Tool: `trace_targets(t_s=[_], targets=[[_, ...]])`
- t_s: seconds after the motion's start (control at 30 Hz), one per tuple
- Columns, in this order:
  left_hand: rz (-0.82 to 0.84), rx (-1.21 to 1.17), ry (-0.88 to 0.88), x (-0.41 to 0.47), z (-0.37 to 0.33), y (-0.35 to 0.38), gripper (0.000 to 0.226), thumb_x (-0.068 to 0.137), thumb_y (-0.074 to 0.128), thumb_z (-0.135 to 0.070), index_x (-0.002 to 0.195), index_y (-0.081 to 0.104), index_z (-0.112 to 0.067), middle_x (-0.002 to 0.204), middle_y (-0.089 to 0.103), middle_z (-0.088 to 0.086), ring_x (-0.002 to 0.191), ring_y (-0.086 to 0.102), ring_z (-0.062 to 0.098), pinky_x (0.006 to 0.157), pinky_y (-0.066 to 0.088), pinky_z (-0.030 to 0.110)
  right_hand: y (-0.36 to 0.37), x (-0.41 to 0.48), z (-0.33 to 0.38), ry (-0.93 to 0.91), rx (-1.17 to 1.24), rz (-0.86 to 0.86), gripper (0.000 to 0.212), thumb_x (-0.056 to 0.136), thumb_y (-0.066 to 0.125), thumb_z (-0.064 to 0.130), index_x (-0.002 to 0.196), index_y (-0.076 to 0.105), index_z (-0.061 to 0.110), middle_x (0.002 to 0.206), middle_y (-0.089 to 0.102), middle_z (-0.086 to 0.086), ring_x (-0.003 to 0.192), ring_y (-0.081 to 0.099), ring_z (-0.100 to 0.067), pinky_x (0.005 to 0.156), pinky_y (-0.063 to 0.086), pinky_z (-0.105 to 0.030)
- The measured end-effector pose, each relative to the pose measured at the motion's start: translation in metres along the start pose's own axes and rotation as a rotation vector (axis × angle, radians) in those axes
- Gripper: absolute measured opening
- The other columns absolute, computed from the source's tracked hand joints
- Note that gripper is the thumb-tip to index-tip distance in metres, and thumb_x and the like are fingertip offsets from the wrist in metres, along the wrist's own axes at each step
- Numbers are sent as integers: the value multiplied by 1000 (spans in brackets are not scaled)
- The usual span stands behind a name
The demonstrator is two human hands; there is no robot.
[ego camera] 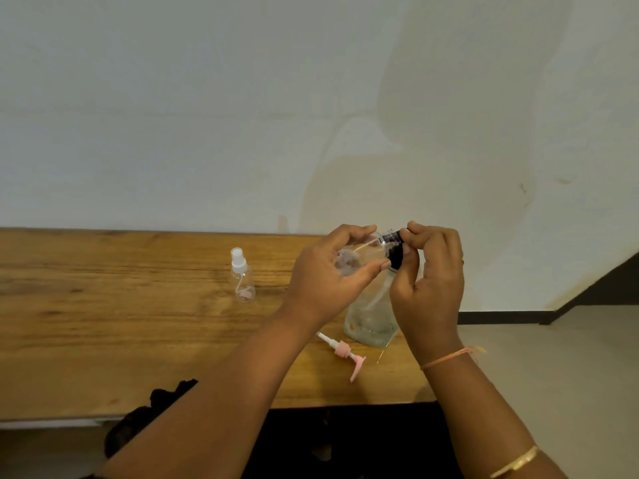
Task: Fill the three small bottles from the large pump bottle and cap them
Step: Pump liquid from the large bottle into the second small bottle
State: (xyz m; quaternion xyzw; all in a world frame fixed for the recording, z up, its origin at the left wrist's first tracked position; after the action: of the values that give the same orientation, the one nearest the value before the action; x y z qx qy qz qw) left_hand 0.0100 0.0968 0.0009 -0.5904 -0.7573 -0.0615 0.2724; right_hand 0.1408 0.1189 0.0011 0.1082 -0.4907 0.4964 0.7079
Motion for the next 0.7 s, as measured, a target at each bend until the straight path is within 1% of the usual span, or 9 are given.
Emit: trace_targets(t_s=[0.13,0.23,0.3,0.4,0.47,0.57,0.63,0.7], targets=[[-10,11,22,-3,-2,-1,43,75,76,-30,113,58,-31,103,63,-22,103,60,-4,85,48,11,-2,-3,6,14,24,-15,16,83,52,-6,94,61,2,101,54,-3,95,53,-15,78,51,-35],[-22,31,47,-3,-7,-1,43,76,76,-27,114,57,-30,103,61,-23,102,59,-6,83,47,8,-3,0,11,27,44,-39,18,84,50,-6,96,61,3,104,49,3,97,53,-15,81,47,-29],[-37,36,64,-3,-9,-1,43,76,76,-27,115,57,-29,102,61,-22,101,59,-6,83,46,7,-4,2,12,25,36,-38,20,84,49,-5,97,62,3,104,51,2,97,52,-13,81,45,-27],[-44,21,54,-3,-8,-1,43,76,76,-29,115,57,-29,103,62,-21,101,60,-5,81,46,7,-5,3,9,28,7,-23,18,83,51,-4,95,62,3,101,57,-5,95,51,-12,80,43,-24],[-33,28,39,-2,-5,1,43,76,77,-27,114,57,-29,103,62,-21,102,60,-4,81,47,7,-3,3,4,28,7,-12,16,82,52,-4,94,62,2,100,58,-9,95,51,-13,80,43,-24],[-32,29,24,-2,0,3,42,76,77,-25,114,59,-26,104,62,-21,103,59,-4,83,46,8,0,1,-2,10,21,6,15,82,52,-4,93,61,1,100,57,-9,95,52,-15,79,46,-29],[-37,32,30,-2,1,3,43,76,77,-25,115,61,-21,104,63,-17,104,60,-3,83,46,7,0,1,-2,14,38,1,15,83,52,-4,93,61,2,101,55,-4,95,52,-15,79,47,-30],[-46,42,51,-3,0,3,43,76,77,-25,116,61,-20,104,64,-16,102,60,-4,82,46,7,0,0,1,26,63,-12,16,84,51,-4,94,61,2,102,51,1,97,52,-14,81,47,-29]])
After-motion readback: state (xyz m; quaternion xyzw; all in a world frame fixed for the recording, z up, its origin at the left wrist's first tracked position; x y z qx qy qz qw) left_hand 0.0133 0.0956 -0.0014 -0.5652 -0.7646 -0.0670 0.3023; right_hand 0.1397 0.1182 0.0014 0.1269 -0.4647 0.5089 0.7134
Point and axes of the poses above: each hand's wrist, its own x-axis towards the middle knuckle, its own y-axis out of the palm, z = x × y, the point moved 2 cm from there along x, towards the middle knuckle
